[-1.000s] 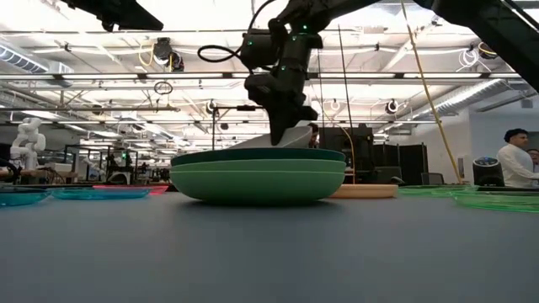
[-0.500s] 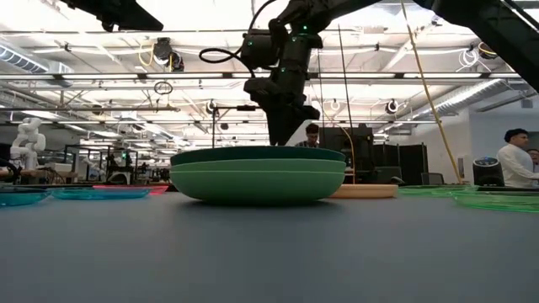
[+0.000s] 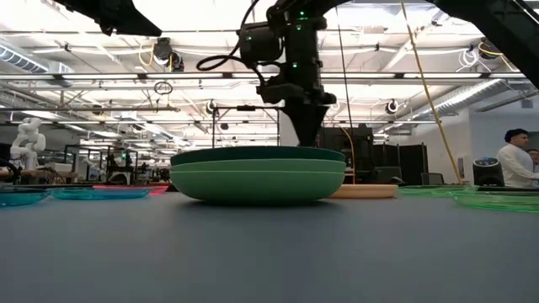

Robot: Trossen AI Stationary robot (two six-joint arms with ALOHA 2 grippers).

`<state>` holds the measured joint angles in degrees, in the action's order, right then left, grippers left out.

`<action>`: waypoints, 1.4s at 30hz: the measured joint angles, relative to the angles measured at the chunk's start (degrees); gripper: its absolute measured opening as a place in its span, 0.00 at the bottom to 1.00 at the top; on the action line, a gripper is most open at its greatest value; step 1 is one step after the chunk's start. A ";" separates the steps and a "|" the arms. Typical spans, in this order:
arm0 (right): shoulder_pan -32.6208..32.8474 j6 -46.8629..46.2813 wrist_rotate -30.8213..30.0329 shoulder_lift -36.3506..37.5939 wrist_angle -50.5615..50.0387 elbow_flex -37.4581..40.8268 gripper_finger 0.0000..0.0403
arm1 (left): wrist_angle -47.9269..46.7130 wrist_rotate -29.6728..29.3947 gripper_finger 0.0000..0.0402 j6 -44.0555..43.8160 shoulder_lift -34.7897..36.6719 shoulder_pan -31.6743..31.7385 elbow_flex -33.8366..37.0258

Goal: Stack plastic plates
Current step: Stack the light brown plate on top of the gray plate

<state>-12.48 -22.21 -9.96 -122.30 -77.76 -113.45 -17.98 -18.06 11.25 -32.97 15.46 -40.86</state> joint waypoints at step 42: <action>-16.88 -29.62 -0.49 38.91 37.24 64.33 0.27 | -0.92 0.00 0.10 -0.60 0.00 -0.01 0.00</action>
<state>-29.36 -51.84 -10.44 -83.40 -40.52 -49.12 -18.90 -18.06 10.64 -32.97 15.45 -40.86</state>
